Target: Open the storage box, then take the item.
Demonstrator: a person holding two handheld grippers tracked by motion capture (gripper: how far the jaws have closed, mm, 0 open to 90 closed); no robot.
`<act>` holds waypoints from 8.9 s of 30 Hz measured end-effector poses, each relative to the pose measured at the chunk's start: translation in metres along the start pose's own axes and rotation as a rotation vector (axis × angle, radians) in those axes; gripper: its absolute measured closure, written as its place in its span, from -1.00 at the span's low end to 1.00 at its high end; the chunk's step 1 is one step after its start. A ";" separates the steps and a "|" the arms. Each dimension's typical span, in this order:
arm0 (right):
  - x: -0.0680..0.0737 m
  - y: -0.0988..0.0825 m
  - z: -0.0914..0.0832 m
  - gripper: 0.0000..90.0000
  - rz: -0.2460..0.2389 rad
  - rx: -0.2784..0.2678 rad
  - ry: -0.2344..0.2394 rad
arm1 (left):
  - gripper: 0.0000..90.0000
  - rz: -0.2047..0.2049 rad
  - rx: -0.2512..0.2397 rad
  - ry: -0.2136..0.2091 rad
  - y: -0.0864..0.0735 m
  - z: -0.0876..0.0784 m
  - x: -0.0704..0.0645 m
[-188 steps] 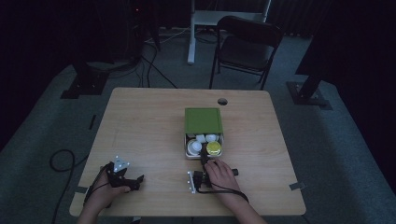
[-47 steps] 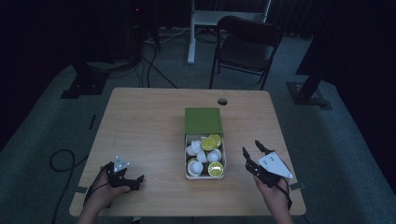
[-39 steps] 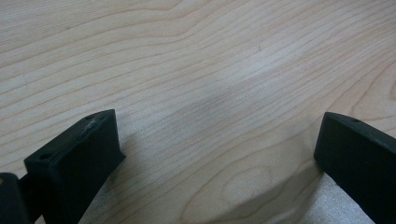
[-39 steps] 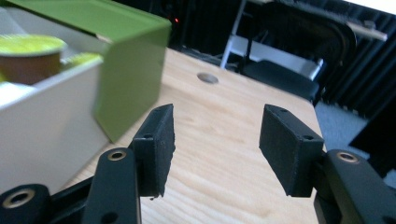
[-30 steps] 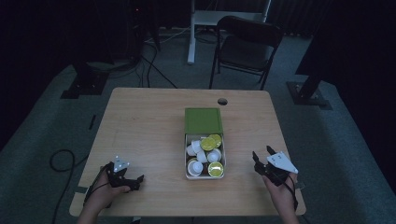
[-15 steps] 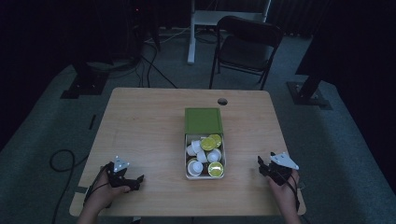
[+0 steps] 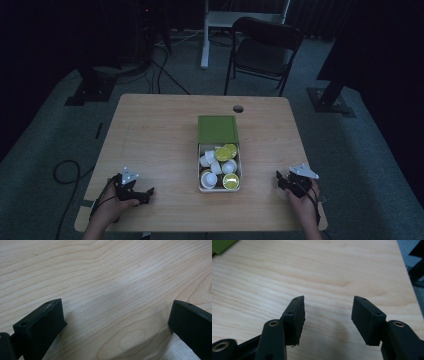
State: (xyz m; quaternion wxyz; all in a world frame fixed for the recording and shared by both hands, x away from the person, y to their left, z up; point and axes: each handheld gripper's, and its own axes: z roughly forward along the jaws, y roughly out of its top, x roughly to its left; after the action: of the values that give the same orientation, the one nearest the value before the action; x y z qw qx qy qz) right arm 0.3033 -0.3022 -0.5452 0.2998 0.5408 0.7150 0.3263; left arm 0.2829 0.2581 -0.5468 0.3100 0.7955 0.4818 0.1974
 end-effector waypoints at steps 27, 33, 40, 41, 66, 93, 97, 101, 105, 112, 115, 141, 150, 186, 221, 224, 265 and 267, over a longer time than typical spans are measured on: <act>0.001 0.000 0.009 -0.73 0.014 0.105 0.119 | -0.98 0.002 0.000 0.001 0.000 0.000 0.000; 0.001 0.000 0.009 -0.73 0.014 0.105 0.119 | -0.98 0.002 -0.001 0.001 0.000 0.000 0.000; 0.001 0.000 0.009 -0.73 0.014 0.104 0.119 | -0.98 -0.002 0.000 0.005 0.000 0.000 0.000; 0.001 0.000 0.009 -0.73 0.015 0.104 0.119 | -0.98 -0.003 0.000 0.005 0.000 0.000 0.000; 0.001 0.000 0.010 -0.74 0.015 0.105 0.119 | -0.98 0.044 -0.060 -0.020 0.016 -0.029 -0.007; 0.001 0.000 0.010 -0.74 0.015 0.106 0.119 | -0.95 0.170 -0.196 -0.159 0.086 -0.039 -0.053; 0.001 0.000 0.010 -0.74 0.015 0.106 0.119 | -0.95 0.183 -0.204 -0.170 0.092 -0.038 -0.057; 0.001 0.000 0.010 -0.74 0.015 0.106 0.119 | -0.95 0.202 -0.216 -0.187 0.101 -0.038 -0.064; 0.001 0.000 0.010 -0.74 0.015 0.106 0.119 | -0.80 0.210 -0.227 -0.209 0.108 -0.040 -0.070; 0.001 0.000 0.010 -0.74 0.014 0.106 0.119 | -0.77 0.239 -0.249 -0.232 0.119 -0.038 -0.084; 0.001 0.000 0.010 -0.74 0.015 0.105 0.119 | -0.77 0.250 -0.254 -0.252 0.124 -0.036 -0.093; 0.001 0.000 0.010 -0.74 0.015 0.105 0.119 | -0.77 0.316 -0.259 -0.348 0.169 -0.011 -0.146; 0.001 0.000 0.010 -0.74 0.015 0.104 0.119 | -0.77 0.307 -0.244 -0.351 0.178 0.004 -0.156; 0.001 0.000 0.010 -0.74 0.013 0.103 0.118 | -0.63 0.277 -0.161 -0.303 0.189 0.050 -0.175; 0.001 0.000 0.010 -0.74 0.013 0.104 0.119 | -0.14 0.297 -0.192 -0.293 0.199 0.029 -0.174; 0.001 0.000 0.010 -0.74 0.013 0.104 0.118 | -0.14 0.295 -0.197 -0.294 0.199 0.025 -0.173; 0.001 0.000 0.010 -0.74 0.015 0.104 0.118 | -0.14 0.197 -0.216 -0.192 0.163 -0.019 -0.100; 0.001 0.000 0.010 -0.74 0.015 0.105 0.118 | -0.14 0.190 -0.214 -0.182 0.160 -0.019 -0.097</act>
State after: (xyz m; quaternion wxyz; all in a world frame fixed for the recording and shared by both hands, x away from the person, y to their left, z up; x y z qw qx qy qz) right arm 0.3109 -0.2998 -0.5508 0.2259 0.5410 0.7433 0.3222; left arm 0.3295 0.1230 -0.4249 0.4152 0.8145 0.3507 0.2029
